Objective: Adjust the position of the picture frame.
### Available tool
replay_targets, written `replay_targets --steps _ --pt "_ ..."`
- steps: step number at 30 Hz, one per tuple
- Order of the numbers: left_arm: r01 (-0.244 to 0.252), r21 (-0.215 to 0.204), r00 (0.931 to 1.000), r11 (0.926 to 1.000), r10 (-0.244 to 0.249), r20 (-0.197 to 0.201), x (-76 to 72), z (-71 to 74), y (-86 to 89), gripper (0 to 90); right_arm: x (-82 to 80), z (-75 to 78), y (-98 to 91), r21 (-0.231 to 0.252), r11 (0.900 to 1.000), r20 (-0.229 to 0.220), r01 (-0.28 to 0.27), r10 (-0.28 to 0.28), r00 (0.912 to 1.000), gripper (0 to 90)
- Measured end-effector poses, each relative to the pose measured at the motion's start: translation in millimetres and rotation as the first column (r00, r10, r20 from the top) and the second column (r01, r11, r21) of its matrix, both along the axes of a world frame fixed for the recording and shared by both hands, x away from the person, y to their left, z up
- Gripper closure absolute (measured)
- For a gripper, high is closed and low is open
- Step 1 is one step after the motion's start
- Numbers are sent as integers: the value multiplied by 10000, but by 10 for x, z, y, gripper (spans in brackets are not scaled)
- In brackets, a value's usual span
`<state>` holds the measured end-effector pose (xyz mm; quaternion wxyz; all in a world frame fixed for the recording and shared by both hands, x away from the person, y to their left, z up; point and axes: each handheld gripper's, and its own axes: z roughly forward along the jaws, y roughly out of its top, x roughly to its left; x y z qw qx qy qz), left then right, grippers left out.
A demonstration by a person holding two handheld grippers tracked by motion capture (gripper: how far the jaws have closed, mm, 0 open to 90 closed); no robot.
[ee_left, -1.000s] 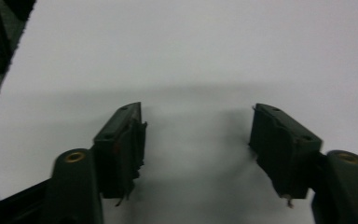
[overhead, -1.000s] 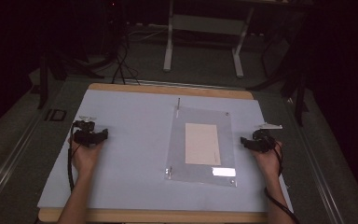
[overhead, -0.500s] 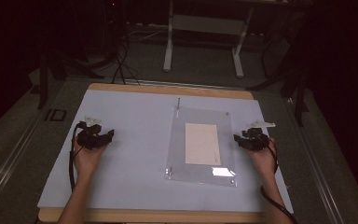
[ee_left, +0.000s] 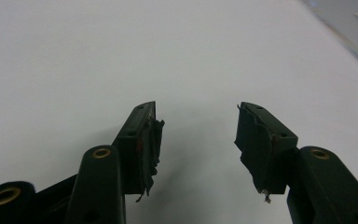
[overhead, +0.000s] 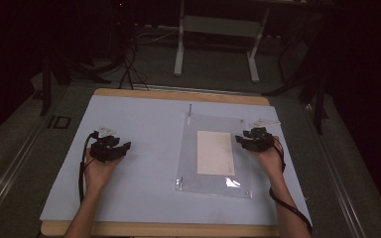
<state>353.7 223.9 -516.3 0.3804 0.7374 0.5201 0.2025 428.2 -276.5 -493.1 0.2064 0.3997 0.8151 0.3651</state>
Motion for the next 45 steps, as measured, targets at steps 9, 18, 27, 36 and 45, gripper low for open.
replay_targets --steps 9,18,27,36,45 --pt "916 -256 9958 9955 -918 -74 -103 -4 -116 511 145 32 274 67 9966 -40 -826 826 9966 615" --pt "1824 -152 9832 9831 -1824 16 -208 6 -283 542 326 60 490 347 9942 -222 -1022 1030 9944 639" --pt "2903 248 9568 9566 -2906 91 -310 46 -577 551 507 86 760 198 9909 -262 -1335 1340 9906 643" --pt "3922 553 9194 9182 -3932 88 -436 57 -811 550 667 113 1027 73 9864 -336 -1641 1643 9858 660" --pt "4629 287 8864 8860 -4628 -75 -554 14 -966 551 778 79 1200 -165 9868 -414 -1612 1605 9862 658"
